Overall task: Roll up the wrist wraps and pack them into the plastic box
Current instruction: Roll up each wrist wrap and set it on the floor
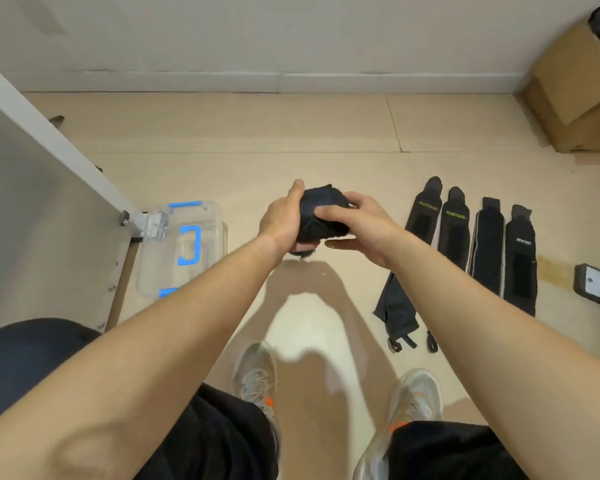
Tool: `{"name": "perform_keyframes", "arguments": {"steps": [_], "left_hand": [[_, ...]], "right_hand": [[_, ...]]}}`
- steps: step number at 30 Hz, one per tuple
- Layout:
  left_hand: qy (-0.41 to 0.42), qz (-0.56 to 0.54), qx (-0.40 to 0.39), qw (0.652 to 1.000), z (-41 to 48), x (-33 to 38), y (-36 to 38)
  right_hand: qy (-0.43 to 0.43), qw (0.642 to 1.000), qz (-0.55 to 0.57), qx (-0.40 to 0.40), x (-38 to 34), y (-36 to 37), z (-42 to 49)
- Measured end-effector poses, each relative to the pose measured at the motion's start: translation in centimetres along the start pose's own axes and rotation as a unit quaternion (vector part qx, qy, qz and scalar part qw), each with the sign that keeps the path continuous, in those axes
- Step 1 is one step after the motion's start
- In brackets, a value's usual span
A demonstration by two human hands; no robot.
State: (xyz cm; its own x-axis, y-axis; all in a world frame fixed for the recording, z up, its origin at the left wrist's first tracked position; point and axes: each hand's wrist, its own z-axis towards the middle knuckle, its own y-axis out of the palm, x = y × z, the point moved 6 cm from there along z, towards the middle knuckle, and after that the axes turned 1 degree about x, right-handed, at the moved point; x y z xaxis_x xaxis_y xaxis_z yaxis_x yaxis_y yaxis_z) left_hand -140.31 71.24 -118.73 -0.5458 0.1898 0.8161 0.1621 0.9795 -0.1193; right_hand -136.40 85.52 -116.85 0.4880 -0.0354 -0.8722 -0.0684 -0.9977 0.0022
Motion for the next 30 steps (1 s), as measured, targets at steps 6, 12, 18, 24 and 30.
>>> {"name": "perform_keyframes", "arguments": {"steps": [6, 12, 18, 24, 30], "left_hand": [[-0.058, 0.101, 0.065, 0.991, 5.2, -9.3, -0.3], [-0.198, 0.045, 0.002, 0.979, 8.3, -16.1, 1.8], [-0.219, 0.023, 0.014, 0.975, 11.9, -19.0, 1.5], [-0.215, 0.005, 0.051, 0.975, 13.9, -19.4, 0.0], [-0.21, 0.005, 0.079, 0.974, 13.8, -19.0, -0.7]], "right_hand": [[0.068, 0.977, -0.152, 0.135, 9.9, -0.9, 5.1], [0.139, 0.948, -0.248, 0.141, 17.7, 0.5, 9.9], [0.149, 0.937, -0.277, 0.151, 20.8, 2.2, 14.2], [0.116, 0.945, -0.258, 0.162, 21.0, 3.8, 15.6], [0.124, 0.953, -0.237, 0.14, 20.9, 4.7, 15.0]]}}
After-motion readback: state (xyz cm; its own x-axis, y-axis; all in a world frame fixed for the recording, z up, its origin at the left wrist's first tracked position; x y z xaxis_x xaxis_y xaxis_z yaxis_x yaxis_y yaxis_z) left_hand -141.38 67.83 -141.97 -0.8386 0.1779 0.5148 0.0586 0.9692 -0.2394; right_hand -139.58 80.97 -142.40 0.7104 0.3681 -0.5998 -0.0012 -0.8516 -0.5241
